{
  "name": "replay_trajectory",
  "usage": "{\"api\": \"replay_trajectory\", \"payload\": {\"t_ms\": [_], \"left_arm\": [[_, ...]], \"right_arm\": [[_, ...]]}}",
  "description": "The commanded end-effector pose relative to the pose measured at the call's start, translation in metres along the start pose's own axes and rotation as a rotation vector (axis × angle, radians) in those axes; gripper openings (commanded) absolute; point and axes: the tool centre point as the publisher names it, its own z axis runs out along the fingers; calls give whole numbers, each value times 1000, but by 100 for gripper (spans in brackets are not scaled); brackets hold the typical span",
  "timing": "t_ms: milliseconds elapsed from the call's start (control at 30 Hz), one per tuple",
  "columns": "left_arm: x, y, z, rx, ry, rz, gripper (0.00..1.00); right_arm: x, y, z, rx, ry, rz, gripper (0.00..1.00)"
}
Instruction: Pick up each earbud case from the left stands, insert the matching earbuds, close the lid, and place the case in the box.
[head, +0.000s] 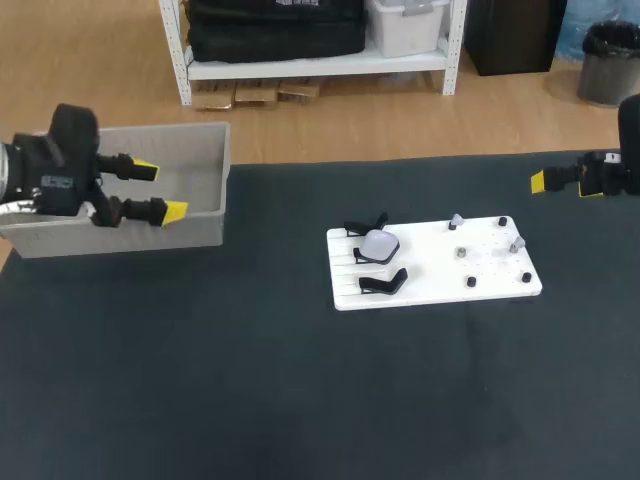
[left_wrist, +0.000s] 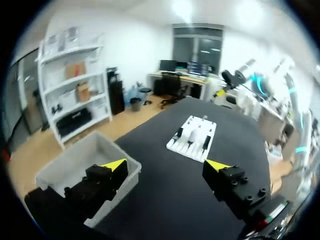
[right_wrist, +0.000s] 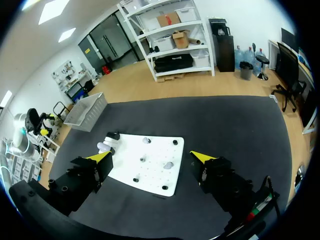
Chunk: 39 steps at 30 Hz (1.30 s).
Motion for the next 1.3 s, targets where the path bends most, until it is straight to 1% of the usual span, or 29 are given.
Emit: {"api": "replay_trajectory", "payload": {"t_ms": [33, 167, 200, 233, 367, 433, 467, 533, 600, 667, 733, 933, 1033, 1100, 1300], "left_arm": [[4, 4, -6, 352, -356, 217, 100], [4, 4, -6, 352, -356, 217, 100], [4, -2, 0, 340, -339, 221, 100], [4, -8, 6, 318, -332, 211, 100], [2, -26, 34, 251, -264, 186, 100], [0, -35, 46, 232, -258, 176, 100], [0, -39, 53, 222, -242, 170, 100], [0, -47, 66, 198, -203, 194, 100], [1, -53, 79, 203, -196, 180, 100], [2, -58, 94, 200, -166, 188, 100], [4, -59, 106, 190, -164, 184, 100], [12, -63, 153, 188, -101, 259, 100], [14, -66, 179, 197, -95, 258, 100], [12, -69, 191, 210, -93, 258, 100], [12, -69, 191, 210, -93, 258, 100]], "right_arm": [[0, -1, 0, -2, 0, -1, 100], [0, -1, 0, -2, 0, -1, 100], [0, -1, 0, -2, 0, -1, 100], [0, -1, 0, -2, 0, -1, 100], [0, -1, 0, -2, 0, -1, 100], [0, -1, 0, -2, 0, -1, 100], [0, -1, 0, -2, 0, -1, 100], [0, -1, 0, -2, 0, -1, 100], [0, -1, 0, -2, 0, -1, 100], [0, -1, 0, -2, 0, -1, 100], [0, -1, 0, -2, 0, -1, 100], [0, -1, 0, -2, 0, -1, 100], [0, -1, 0, -2, 0, -1, 100], [0, -1, 0, -2, 0, -1, 100], [0, -1, 0, -2, 0, -1, 100]]}}
